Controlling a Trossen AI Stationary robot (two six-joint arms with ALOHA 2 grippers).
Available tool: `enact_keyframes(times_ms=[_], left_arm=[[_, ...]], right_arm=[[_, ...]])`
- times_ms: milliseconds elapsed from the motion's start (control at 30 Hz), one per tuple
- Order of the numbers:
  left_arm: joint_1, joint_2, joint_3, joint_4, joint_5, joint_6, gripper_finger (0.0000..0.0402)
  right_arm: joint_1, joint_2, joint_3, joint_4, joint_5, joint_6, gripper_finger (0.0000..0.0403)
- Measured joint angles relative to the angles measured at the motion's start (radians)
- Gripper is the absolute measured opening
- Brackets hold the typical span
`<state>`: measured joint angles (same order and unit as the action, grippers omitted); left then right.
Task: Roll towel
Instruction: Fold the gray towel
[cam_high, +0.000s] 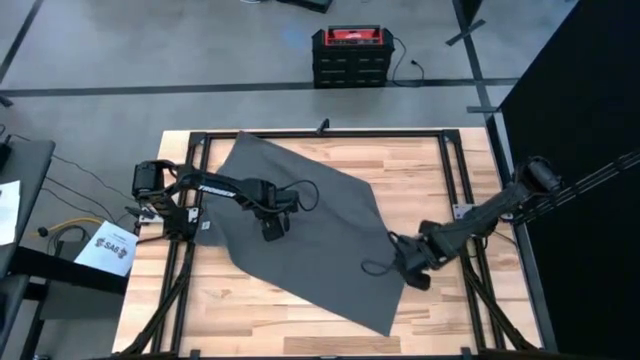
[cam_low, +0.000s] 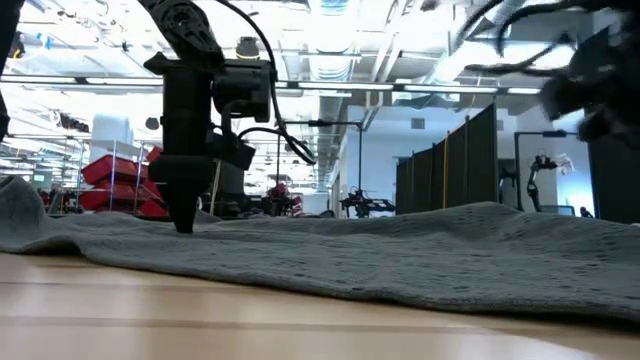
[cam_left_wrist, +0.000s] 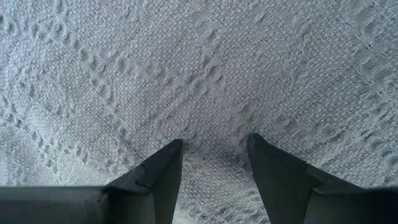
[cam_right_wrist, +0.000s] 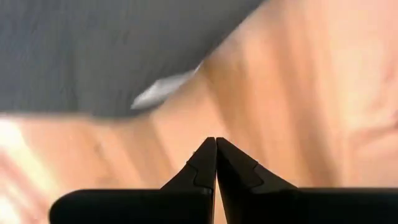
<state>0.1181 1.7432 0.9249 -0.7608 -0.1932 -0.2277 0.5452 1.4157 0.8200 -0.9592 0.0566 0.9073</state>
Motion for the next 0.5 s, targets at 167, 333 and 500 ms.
enact_keyframes(times_ms=[167, 333, 500], left_arm=[[-0.010, 0.000, 0.000, 0.003, -0.006, -0.024, 0.0173], [-0.027, 0.000, -0.002, 0.020, -0.022, -0.047, 0.0173], [-0.046, 0.000, -0.002, 0.048, -0.035, -0.047, 0.0173]], right_arm=[[0.071, -0.066, -0.025, 0.106, 0.027, 0.197, 0.0033], [0.070, -0.153, -0.116, 0.166, 0.114, 0.317, 0.0093], [-0.040, -0.238, -0.203, 0.279, 0.185, 0.330, 0.0158]])
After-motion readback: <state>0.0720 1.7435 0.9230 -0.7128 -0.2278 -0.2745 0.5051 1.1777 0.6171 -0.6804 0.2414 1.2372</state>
